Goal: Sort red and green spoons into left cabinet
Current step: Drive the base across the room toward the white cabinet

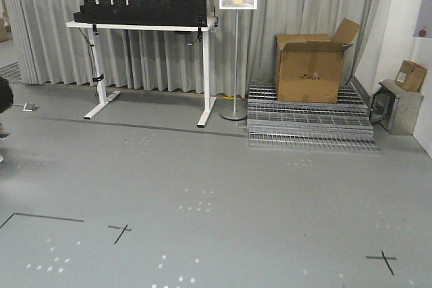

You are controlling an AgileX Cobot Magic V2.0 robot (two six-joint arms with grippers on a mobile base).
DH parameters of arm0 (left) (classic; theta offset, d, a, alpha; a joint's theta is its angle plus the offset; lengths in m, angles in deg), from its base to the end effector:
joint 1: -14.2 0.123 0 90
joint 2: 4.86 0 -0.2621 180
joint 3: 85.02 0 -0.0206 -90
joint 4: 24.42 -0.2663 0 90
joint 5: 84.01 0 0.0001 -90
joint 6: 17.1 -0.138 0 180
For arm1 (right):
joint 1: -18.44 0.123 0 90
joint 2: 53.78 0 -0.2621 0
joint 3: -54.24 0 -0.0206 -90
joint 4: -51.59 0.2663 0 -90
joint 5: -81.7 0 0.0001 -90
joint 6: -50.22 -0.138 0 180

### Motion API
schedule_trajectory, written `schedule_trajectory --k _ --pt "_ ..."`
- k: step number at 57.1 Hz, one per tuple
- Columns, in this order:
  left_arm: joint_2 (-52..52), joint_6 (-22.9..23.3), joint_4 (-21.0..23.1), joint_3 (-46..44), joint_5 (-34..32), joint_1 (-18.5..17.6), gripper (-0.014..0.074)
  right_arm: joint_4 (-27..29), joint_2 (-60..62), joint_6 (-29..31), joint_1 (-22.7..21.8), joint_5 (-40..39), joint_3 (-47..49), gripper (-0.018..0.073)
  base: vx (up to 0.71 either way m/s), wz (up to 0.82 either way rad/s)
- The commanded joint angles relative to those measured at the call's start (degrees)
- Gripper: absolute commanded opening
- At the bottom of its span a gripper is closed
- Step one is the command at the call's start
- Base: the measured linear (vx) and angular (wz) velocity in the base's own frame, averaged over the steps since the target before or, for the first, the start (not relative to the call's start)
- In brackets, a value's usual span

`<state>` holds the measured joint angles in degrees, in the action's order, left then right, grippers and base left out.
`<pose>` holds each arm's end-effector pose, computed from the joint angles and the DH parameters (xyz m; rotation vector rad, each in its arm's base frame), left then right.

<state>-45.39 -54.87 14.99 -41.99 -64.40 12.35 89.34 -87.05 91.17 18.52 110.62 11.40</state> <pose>0.1952 -0.0358 0.3226 0.1867 1.7178 -0.2088 0.1643 0.0411 0.3284 -0.3232 1.7054 0.1749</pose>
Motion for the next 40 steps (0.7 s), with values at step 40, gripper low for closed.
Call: schedule_trajectory --k 40 --pt "0.05 0.50 1.32 -1.58 -3.48 -0.45 -0.0001 1.40 -0.34 0.65 -0.22 -3.41 1.60 -0.0003 0.66 -0.03"
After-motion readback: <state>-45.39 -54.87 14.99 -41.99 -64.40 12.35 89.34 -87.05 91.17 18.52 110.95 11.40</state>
